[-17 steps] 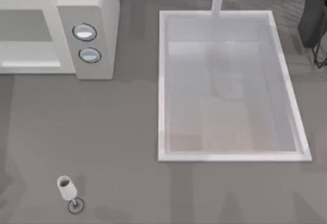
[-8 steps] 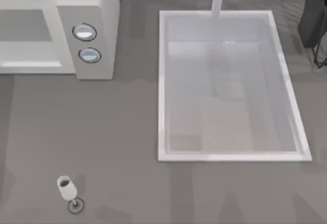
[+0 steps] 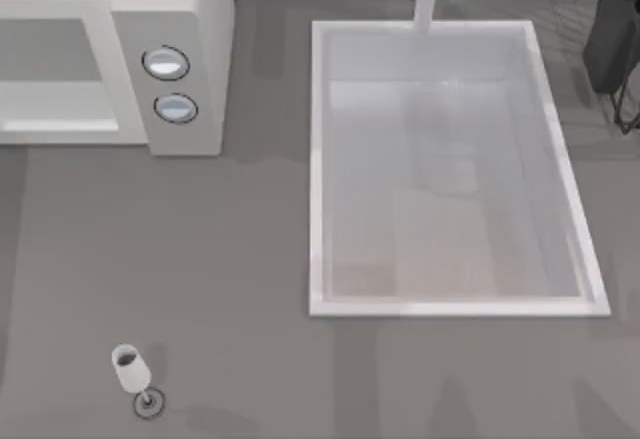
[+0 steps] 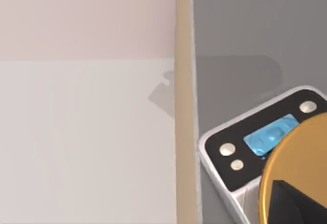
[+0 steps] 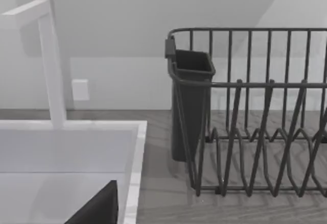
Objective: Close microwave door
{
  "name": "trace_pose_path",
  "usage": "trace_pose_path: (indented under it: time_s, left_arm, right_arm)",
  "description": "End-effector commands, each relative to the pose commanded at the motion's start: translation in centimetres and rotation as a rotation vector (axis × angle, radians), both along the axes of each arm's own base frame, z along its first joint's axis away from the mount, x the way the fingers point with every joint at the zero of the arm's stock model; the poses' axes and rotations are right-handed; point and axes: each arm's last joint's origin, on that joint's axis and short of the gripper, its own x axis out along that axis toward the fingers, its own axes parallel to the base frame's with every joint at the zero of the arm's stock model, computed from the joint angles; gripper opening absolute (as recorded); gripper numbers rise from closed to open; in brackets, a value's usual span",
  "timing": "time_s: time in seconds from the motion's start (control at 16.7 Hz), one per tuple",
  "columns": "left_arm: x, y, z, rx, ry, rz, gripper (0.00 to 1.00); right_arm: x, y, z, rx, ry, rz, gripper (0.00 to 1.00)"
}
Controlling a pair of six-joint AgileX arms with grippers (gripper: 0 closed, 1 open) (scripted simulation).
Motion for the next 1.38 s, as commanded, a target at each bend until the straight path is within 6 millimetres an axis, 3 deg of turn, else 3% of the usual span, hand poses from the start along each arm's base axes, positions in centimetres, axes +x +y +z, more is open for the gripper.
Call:
trace_pose_path:
  time_s: [0.24,0.66,1.02,1.2,1.38]
  left_arm:
    - [-0.3,-0.4,-3.3,-0.008,0.004,0.001,0.00]
    - [-0.4,-1.0,-2.7,-0.003,0.005,0.029,0.00]
    - [-0.8,-6.8,-1.5,0.004,-0.006,0.076,0.00]
    - [-0.5,-9.3,-2.1,0.006,-0.017,0.032,0.00]
    - [-0.4,-10.5,-3.3,-0.008,0.003,-0.003,0.00]
  right_arm:
    - [0.0,0.0,0.0,0.000,0.000,0.000,1.00]
    - [0.0,0.0,0.0,0.000,0.000,0.000,1.00]
    - [0.0,0.0,0.0,0.000,0.000,0.000,1.00]
    - [0.0,0.0,0.0,0.000,0.000,0.000,1.00]
    - [0.0,0.0,0.0,0.000,0.000,0.000,1.00]
